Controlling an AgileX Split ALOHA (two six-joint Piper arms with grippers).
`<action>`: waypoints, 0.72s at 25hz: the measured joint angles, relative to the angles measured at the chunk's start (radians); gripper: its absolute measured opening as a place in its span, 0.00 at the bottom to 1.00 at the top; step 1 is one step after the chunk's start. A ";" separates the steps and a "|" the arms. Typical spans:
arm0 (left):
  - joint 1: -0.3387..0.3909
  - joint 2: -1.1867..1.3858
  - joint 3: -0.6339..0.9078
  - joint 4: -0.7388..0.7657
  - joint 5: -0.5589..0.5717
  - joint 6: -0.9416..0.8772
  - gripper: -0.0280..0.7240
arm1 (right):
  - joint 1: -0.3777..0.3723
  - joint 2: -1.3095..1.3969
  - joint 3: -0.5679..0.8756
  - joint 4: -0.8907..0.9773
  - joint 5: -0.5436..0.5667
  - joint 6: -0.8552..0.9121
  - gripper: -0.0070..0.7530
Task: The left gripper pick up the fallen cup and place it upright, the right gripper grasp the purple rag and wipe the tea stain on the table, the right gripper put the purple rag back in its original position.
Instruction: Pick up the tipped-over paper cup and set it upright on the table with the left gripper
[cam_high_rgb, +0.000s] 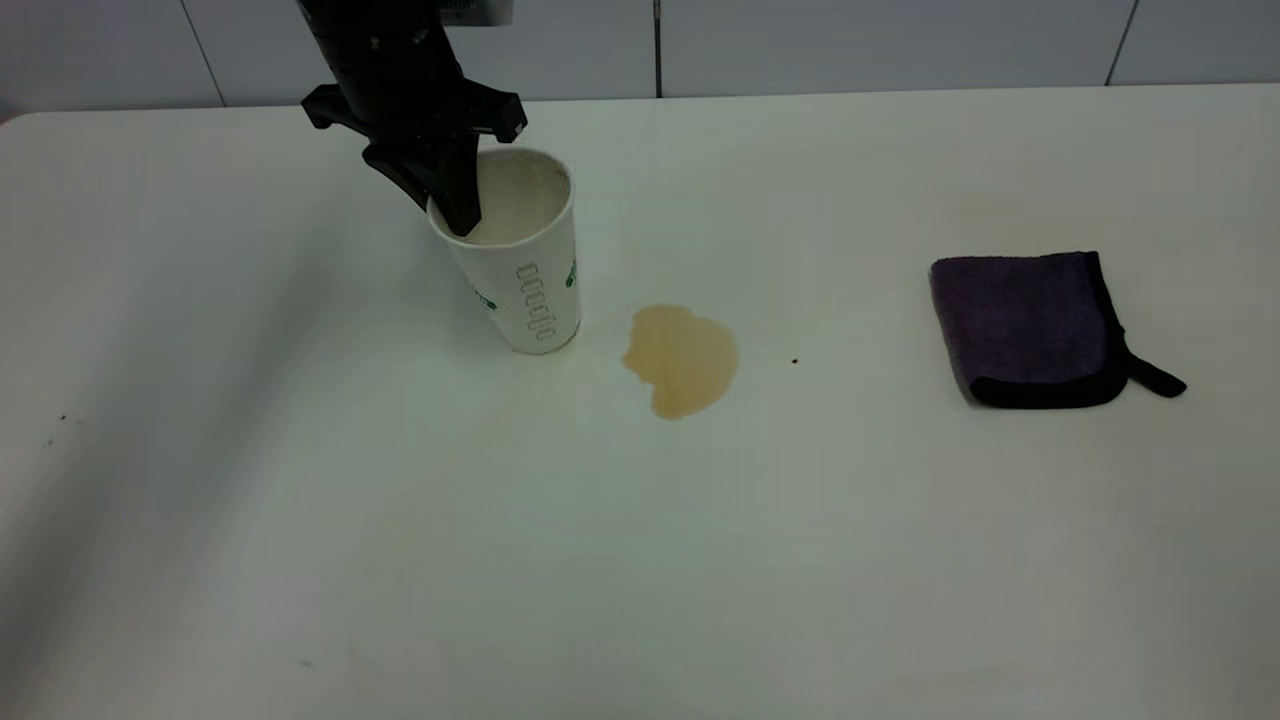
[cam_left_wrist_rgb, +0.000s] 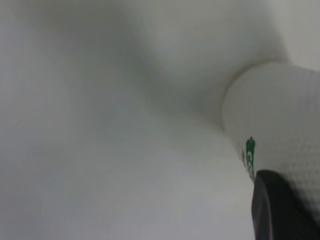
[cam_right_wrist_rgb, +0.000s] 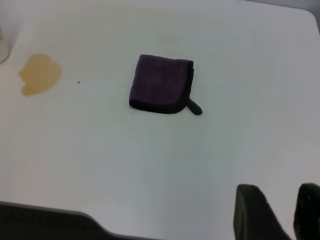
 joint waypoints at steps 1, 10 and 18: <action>0.000 0.000 0.000 0.000 -0.002 0.000 0.13 | 0.000 0.000 0.000 0.000 0.000 0.000 0.32; 0.000 0.001 -0.005 0.001 -0.021 0.001 0.35 | 0.000 0.000 0.000 0.000 0.000 0.001 0.32; -0.003 0.004 -0.140 0.001 0.055 0.001 0.56 | 0.000 0.000 0.000 0.000 0.000 0.001 0.32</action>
